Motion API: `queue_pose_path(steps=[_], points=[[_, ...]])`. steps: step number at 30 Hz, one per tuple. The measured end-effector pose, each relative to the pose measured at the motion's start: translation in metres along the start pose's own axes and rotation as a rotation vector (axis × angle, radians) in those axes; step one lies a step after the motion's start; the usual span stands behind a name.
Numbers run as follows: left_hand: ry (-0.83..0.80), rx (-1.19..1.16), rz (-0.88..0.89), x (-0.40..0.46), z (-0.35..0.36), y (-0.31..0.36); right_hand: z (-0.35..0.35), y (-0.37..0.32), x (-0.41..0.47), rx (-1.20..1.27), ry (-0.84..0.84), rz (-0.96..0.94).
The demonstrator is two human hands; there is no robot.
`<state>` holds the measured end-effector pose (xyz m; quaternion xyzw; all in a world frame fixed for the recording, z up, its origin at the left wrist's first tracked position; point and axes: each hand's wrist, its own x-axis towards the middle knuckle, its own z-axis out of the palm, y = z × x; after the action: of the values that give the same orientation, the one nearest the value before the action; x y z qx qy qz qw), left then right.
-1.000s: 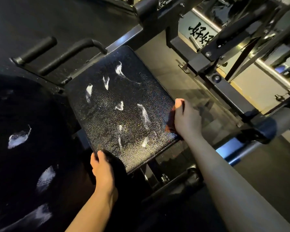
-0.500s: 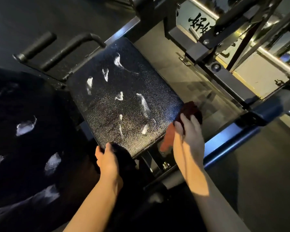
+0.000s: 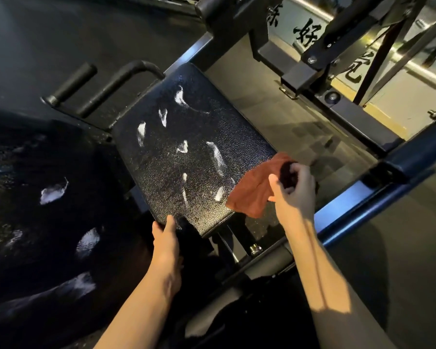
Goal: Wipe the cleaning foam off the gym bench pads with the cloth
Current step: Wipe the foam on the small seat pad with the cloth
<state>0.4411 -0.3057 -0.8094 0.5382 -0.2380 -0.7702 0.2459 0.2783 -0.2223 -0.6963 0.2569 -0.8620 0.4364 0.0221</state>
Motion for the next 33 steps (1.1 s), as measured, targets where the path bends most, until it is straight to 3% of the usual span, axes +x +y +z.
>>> queue_pose_path(steps=[4,10,12,16,18,26,28,33], points=[[0.027,0.023,0.021,0.007,0.003,-0.005,0.006,0.01,-0.026,-0.154,-0.199,-0.2],[0.029,-0.057,0.039,0.007,0.008,-0.007,0.012,0.002,-0.038,-0.346,-0.363,-0.254],[0.012,-0.104,0.032,0.003,0.009,-0.008,0.016,0.002,-0.046,-0.373,-0.302,-0.256],[-0.024,-0.176,0.001,0.004,0.0,-0.008,0.005,-0.006,-0.014,-0.245,0.037,-0.251],[-0.038,-0.173,-0.003,0.007,-0.005,-0.01,-0.005,-0.011,0.021,-0.2,0.072,-0.247],[-0.057,-0.135,0.055,0.004,0.001,-0.013,-0.006,0.006,0.018,-0.206,-0.082,-0.37],[-0.031,-0.125,0.062,0.005,0.005,-0.013,0.003,0.009,0.0,-0.229,-0.198,-0.39],[-0.011,-0.156,0.057,0.006,0.008,-0.015,0.022,-0.003,-0.021,-0.481,-0.502,-0.714]])
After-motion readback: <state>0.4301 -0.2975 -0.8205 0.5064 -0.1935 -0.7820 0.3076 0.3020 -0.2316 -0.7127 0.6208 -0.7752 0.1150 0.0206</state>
